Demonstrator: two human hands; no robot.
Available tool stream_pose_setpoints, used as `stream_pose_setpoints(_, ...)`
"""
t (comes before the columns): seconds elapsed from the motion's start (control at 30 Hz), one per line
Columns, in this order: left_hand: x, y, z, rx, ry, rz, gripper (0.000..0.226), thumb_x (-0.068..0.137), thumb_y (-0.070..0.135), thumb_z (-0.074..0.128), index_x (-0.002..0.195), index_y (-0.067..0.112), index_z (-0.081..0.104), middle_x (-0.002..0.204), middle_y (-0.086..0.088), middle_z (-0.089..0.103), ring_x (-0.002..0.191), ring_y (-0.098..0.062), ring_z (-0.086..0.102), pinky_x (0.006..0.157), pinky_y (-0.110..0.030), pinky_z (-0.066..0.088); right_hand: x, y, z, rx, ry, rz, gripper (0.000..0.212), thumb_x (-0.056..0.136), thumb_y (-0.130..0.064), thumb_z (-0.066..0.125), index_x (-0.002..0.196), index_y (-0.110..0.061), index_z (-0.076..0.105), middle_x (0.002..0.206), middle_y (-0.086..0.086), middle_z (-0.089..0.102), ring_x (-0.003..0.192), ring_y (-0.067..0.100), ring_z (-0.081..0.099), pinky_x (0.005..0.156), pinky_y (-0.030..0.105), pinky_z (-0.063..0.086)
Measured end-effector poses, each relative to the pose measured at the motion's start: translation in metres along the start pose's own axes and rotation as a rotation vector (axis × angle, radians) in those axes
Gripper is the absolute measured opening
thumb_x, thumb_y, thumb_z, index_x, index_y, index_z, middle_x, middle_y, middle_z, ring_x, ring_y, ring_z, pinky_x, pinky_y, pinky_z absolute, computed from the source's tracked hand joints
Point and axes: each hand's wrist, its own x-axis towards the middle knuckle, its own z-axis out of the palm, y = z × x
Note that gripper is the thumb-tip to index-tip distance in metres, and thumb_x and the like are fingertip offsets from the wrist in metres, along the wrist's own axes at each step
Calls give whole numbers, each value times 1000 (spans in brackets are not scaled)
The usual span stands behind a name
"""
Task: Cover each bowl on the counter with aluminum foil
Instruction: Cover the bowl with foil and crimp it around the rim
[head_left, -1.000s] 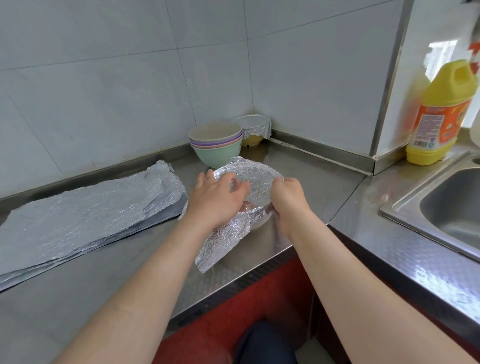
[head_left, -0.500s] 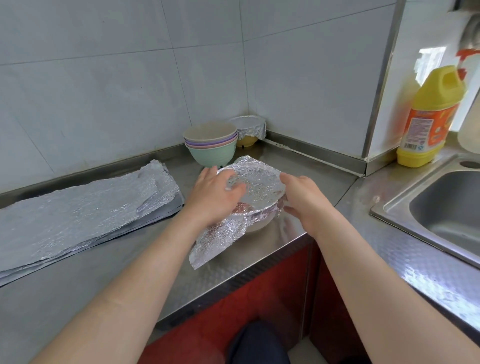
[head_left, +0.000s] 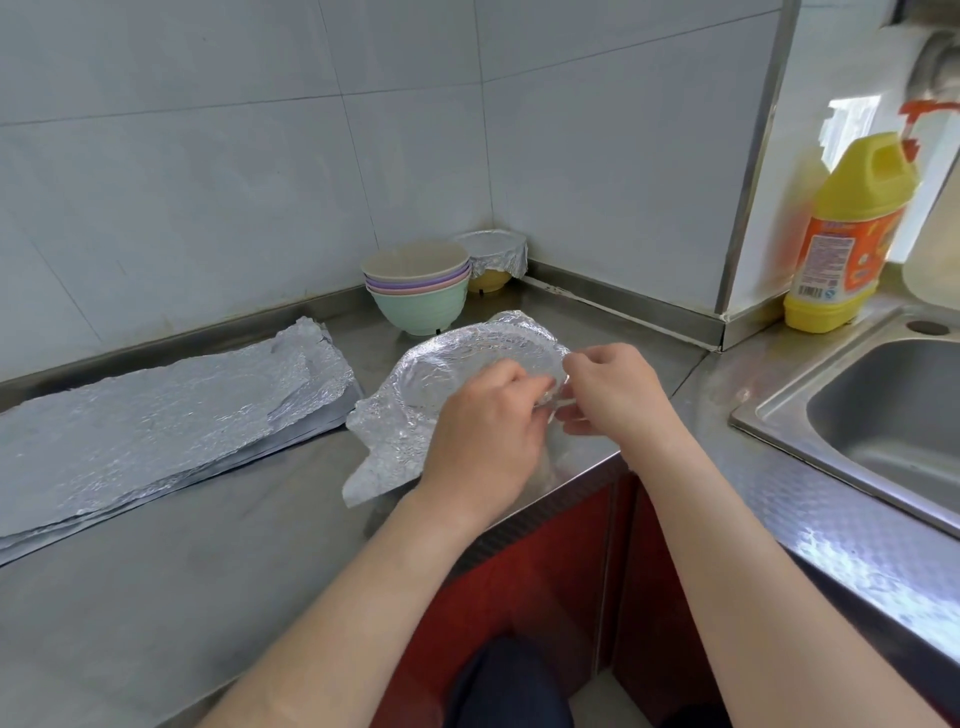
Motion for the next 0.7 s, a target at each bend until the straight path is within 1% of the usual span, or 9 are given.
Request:
stream_pose_setpoints(0.03, -1, -1, -2, -15, -4, -17, 20, 84, 15, 69, 103, 14, 74, 85, -2, 64, 78, -22, 60, 68, -41, 52, -2, 2, -4, 31, 1, 2, 28, 85, -21, 43, 80, -3, 64, 71, 11, 71, 67, 31, 71, 76, 49, 58)
stream_pose_setpoints(0.1, -3, -4, -10, -66, -31, -37, 19, 84, 13, 70, 103, 15, 75, 88, -1, 66, 80, -19, 61, 74, -37, 52, -2, 6, -9, 58, 54, -52, 27, 90, -18, 42, 87, -3, 64, 81, 8, 73, 78, 32, 70, 77, 50, 58)
stream_pose_setpoints(0.17, -7, -6, -19, -147, -75, -69, 17, 83, 9, 71, 98, 17, 76, 89, 3, 66, 81, -13, 59, 77, -28, 49, -4, 8, -13, 24, 109, -132, 27, 90, -14, 41, 96, -12, 68, 98, 2, 72, 95, 25, 66, 89, 48, 53)
stream_pose_setpoints(0.23, -9, -11, -28, -221, -124, -122, 18, 81, 5, 72, 92, 18, 77, 86, 8, 65, 78, -5, 57, 76, -15, 44, -7, 8, -15, -50, 58, -196, 40, 92, -8, 42, 125, -20, 62, 125, -2, 64, 118, 15, 56, 103, 34, 43)
stream_pose_setpoints(0.33, -12, -20, -42, -246, -187, -183, 25, 79, -1, 69, 83, 23, 76, 82, 12, 65, 81, -4, 58, 73, -8, 41, -10, 10, -18, -114, -101, -249, 56, 94, -6, 45, 147, -25, 39, 149, -9, 41, 137, 8, 35, 102, 18, 25)
stream_pose_setpoints(0.47, -12, -19, -48, -196, -91, -219, 25, 73, 13, 55, 72, 30, 73, 80, 14, 66, 81, -4, 59, 76, -16, 44, -13, 14, -21, -85, -218, -221, 63, 96, -16, 49, 152, -30, 25, 152, -15, 32, 124, -2, 34, 98, 19, 24)
stream_pose_setpoints(0.5, -11, -15, -47, -182, -69, -214, 23, 73, 19, 53, 74, 29, 74, 82, 13, 67, 84, -4, 59, 78, -20, 45, -13, 15, -23, -81, -228, -224, 63, 96, -20, 51, 152, -31, 25, 152, -17, 30, 127, -2, 32, 101, 20, 24)
stream_pose_setpoints(0.6, -7, -1, -35, -75, -139, -124, 23, 82, 34, 57, 96, 26, 74, 102, 12, 66, 103, -10, 55, 90, -24, 41, -10, 17, -33, -46, -238, -213, 61, 96, -28, 54, 151, -34, 28, 153, -17, 28, 141, -1, 22, 115, 27, 19)
stream_pose_setpoints(0.7, 3, 8, -23, 60, -257, -52, 37, 90, 45, 56, 123, 28, 62, 124, 13, 57, 118, -11, 44, 97, -29, 39, 4, 18, -39, 169, -156, -173, 47, 99, -27, 45, 145, -34, 41, 146, -17, 41, 132, -1, 35, 107, 24, 27)
